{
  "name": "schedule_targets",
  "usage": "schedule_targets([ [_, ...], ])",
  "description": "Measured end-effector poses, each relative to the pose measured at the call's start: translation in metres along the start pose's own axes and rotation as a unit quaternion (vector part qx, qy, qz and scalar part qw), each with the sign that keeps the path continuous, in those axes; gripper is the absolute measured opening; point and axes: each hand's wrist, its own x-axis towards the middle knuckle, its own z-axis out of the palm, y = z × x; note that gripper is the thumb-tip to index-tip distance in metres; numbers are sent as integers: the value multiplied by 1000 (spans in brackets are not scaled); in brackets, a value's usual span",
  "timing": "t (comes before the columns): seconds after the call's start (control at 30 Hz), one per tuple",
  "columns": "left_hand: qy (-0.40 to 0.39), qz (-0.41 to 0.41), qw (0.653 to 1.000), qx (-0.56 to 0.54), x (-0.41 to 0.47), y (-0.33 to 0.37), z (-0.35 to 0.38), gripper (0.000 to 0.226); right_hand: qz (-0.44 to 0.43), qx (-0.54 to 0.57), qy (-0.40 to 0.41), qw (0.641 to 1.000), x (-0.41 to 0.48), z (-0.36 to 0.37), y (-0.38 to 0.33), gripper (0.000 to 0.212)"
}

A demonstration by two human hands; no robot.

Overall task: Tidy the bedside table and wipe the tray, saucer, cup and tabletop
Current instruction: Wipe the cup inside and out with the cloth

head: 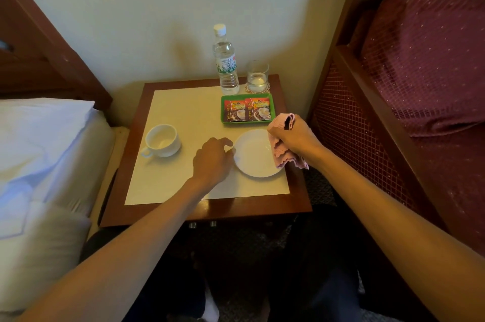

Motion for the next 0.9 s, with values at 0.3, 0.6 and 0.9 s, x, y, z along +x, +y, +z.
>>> schedule_targets([
  [0.3, -4, 198, 967, 159, -29, -59, -5, 27, 9, 1, -52, 999, -19, 23, -33, 13],
  [0.6, 8, 81, 997, 15, -36, -83, -42, 34, -37, 29, -126, 991, -28, 80, -86, 21],
  [0.9, -122, -139, 803, -566, -40, -72, -120, 36, 84, 274, -208, 935, -42, 113, -134, 20],
])
